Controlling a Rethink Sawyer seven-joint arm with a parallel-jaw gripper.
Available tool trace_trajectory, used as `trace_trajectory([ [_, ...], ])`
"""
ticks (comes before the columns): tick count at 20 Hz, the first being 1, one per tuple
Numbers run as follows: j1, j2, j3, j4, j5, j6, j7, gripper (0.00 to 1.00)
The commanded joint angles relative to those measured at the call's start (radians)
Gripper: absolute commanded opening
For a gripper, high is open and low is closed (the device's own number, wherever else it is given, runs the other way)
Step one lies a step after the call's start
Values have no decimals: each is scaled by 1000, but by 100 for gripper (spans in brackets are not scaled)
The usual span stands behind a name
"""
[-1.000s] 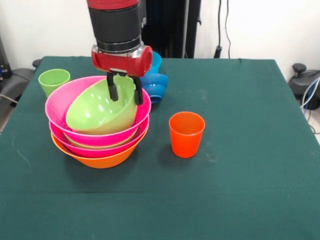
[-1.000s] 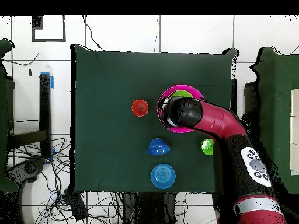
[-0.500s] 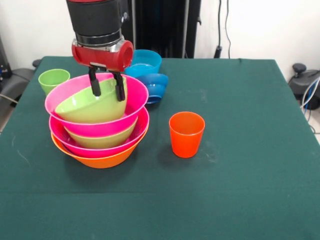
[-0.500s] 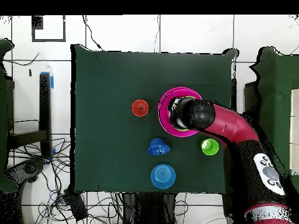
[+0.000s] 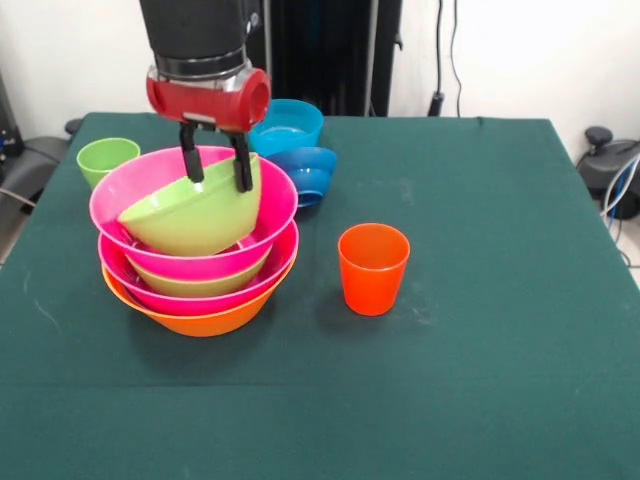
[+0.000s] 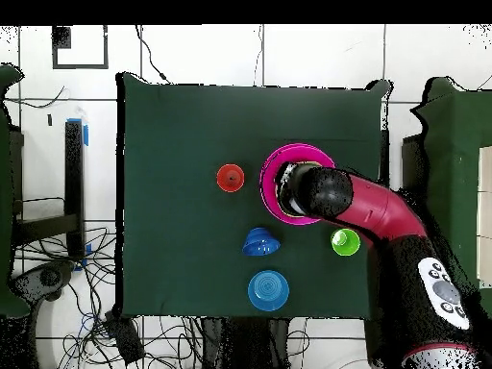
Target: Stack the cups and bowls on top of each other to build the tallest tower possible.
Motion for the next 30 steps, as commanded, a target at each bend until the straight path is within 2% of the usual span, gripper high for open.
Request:
trace_trajectory([
  [1,54,-107,17,119,10,51,84,100],
  [8,91,-237,16,124,83,221,97,100],
  [15,102,-294,1,83,92,359,62,100],
  [19,122,-319,-14,54,86,426,84,100],
  [23,147,-290,-29,82,85,321,137,100],
  [30,152,-169,-20,142,120,51,188,100],
])
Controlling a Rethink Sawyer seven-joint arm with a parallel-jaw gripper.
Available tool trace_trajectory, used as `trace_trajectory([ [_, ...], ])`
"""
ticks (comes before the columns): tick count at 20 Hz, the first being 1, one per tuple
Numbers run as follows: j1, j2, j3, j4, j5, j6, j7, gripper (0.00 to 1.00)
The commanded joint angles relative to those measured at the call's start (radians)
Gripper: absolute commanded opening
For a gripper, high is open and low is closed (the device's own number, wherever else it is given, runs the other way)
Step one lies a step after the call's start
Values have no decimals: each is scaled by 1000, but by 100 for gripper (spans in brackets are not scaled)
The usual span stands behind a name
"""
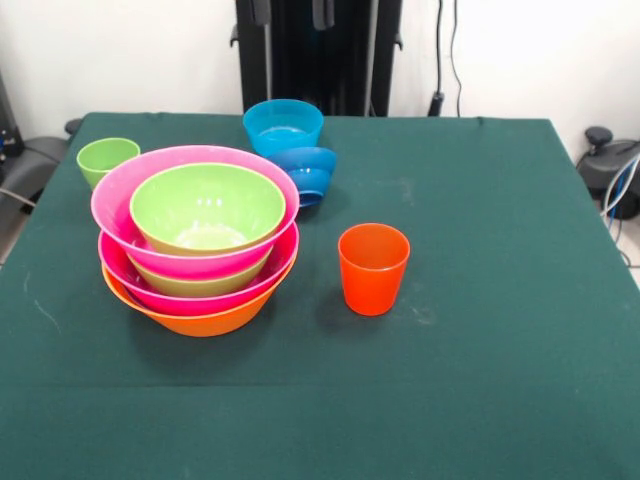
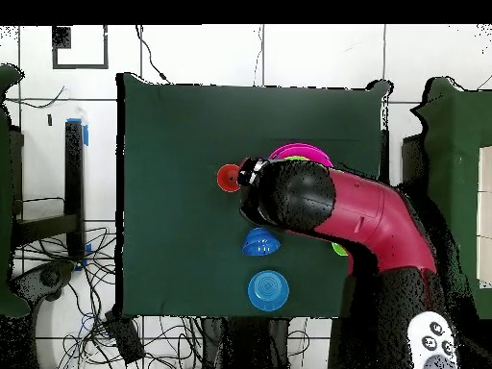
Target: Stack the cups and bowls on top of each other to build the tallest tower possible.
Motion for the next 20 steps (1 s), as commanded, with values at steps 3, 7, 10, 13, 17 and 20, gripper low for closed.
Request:
trace_trajectory([
  [3,24,163,8,106,18,-254,188,100],
  [7,14,187,19,122,43,-312,182,100],
  [10,10,203,26,131,58,-350,182,100],
  [13,12,218,28,132,72,-381,181,100],
  [17,20,240,32,135,92,-427,195,100],
  [20,27,230,42,166,135,-424,222,100],
])
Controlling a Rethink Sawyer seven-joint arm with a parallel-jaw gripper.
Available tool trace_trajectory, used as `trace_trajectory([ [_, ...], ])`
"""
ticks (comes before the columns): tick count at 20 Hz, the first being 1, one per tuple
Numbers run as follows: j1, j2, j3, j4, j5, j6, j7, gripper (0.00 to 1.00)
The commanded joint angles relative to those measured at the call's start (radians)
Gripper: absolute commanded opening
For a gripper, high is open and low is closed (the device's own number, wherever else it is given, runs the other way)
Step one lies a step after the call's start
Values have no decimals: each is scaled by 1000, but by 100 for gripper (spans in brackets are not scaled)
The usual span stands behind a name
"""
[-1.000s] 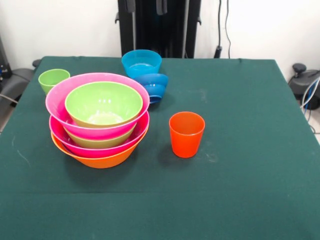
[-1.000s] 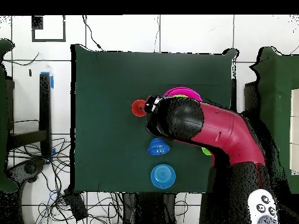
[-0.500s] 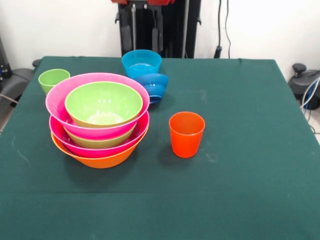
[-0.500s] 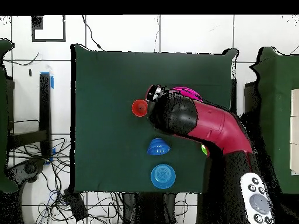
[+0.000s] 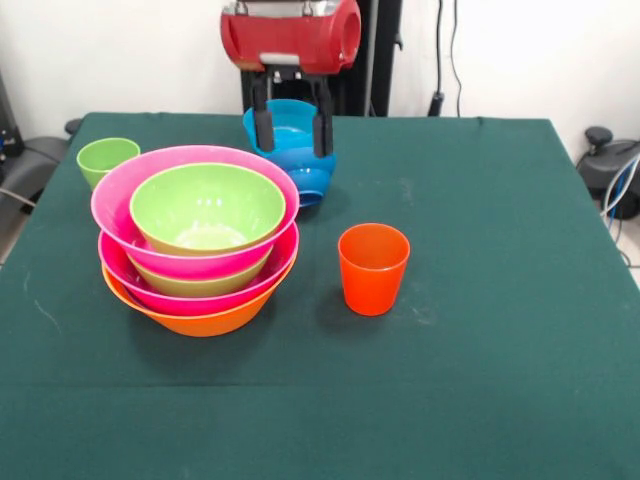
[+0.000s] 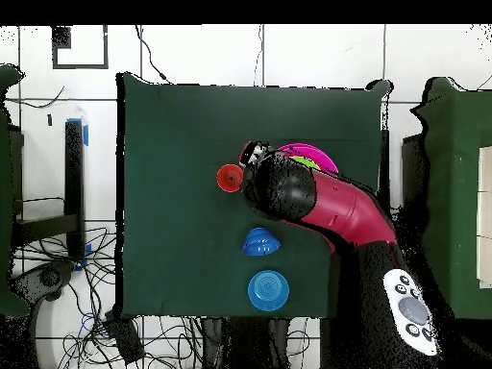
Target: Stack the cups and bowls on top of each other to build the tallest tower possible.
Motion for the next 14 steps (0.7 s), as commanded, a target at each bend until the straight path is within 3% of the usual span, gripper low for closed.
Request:
trace_trajectory([
  [1,34,40,38,141,74,-44,231,100],
  [9,103,-82,-19,235,165,50,293,100],
  [14,71,-144,-1,341,183,23,260,100],
])
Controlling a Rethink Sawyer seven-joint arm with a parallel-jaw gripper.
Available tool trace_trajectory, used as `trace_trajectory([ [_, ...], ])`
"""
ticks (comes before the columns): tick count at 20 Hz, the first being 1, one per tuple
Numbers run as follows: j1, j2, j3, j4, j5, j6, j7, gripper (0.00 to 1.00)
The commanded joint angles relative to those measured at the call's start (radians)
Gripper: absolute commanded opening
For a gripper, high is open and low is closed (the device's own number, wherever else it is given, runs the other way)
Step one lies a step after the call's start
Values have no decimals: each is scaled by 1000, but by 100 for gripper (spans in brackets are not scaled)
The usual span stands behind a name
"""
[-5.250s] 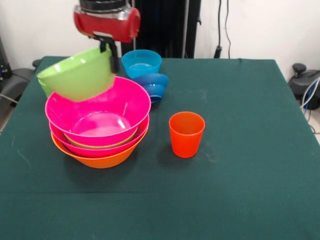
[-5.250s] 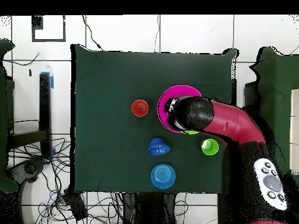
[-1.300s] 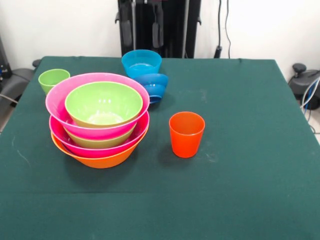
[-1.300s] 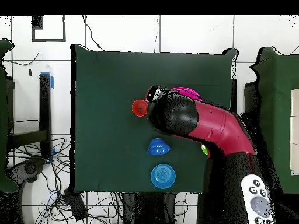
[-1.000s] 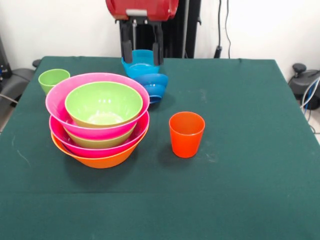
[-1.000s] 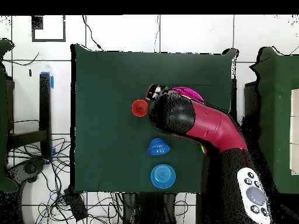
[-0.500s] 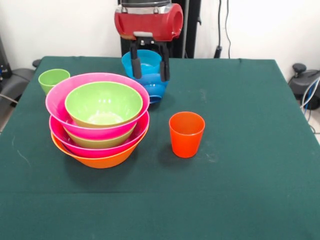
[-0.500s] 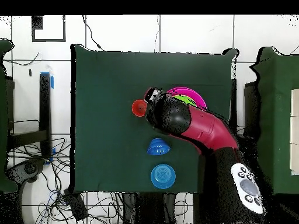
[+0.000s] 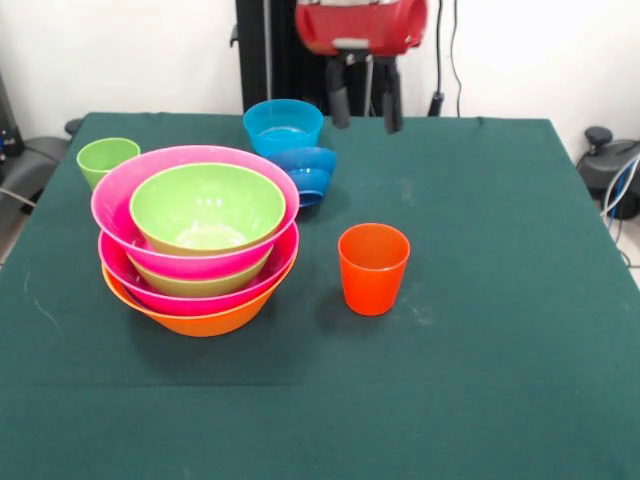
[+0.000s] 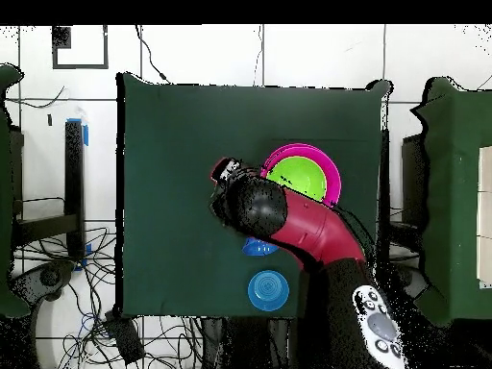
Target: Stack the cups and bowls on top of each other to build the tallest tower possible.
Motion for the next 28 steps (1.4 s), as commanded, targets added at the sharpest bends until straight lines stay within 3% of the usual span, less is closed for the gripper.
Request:
trace_trajectory([
  [1,-5,-88,11,213,50,29,165,100],
  [7,-74,-126,34,321,31,-22,104,100],
  [12,-139,-121,62,381,-25,-89,56,100],
  [17,-233,-104,125,464,-124,-185,-2,100],
  [21,-251,-103,152,492,-174,-225,16,100],
  [28,-224,-59,165,519,-233,-307,85,100],
])
